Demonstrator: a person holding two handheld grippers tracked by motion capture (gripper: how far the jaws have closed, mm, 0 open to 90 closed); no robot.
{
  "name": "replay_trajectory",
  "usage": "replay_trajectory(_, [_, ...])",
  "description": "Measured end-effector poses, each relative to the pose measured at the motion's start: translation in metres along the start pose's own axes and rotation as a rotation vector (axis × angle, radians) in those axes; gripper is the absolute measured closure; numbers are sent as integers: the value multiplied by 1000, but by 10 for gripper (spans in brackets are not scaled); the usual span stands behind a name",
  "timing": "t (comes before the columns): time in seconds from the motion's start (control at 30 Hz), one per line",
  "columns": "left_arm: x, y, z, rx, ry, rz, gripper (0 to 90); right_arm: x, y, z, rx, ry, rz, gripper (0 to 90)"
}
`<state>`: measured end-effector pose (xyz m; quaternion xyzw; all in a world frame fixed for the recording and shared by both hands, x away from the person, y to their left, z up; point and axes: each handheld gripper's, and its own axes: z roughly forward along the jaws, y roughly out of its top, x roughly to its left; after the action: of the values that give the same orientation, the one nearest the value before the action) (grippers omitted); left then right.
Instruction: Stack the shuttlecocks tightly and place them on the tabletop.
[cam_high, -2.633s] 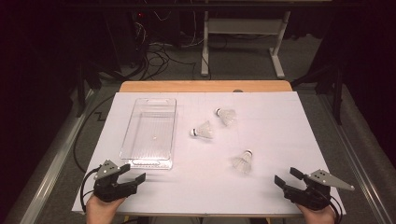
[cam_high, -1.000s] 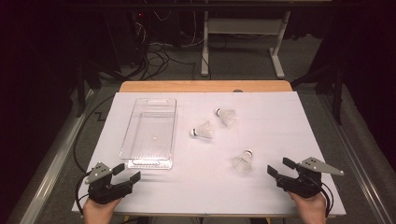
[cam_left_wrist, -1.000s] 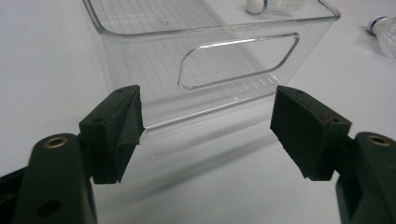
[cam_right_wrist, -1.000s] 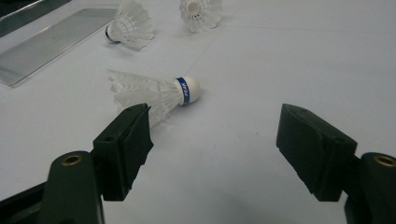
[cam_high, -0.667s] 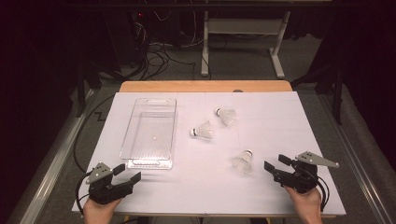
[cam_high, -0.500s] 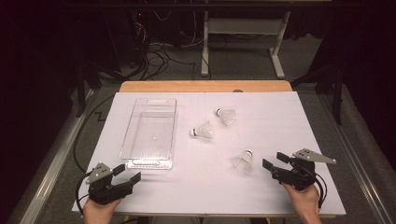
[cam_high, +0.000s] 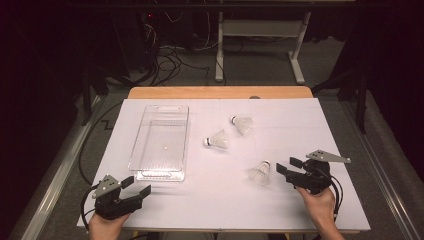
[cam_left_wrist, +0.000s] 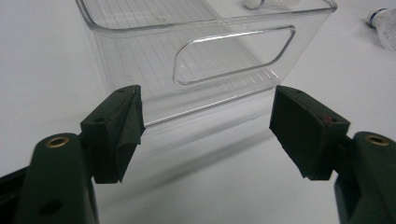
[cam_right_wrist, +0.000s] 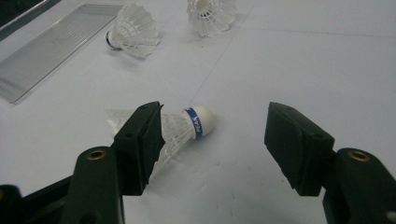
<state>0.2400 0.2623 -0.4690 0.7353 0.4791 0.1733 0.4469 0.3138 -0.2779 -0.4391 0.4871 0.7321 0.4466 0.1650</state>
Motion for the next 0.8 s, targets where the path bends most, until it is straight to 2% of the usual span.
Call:
replay_trajectory(0.33, [0, 0, -1, 0, 5, 8, 271, -4, 13, 10, 75, 13, 11, 443])
replay_trajectory(0.8, [-1, 0, -1, 0, 10, 13, 270, -2, 31, 26, 139, 3, -22, 447])
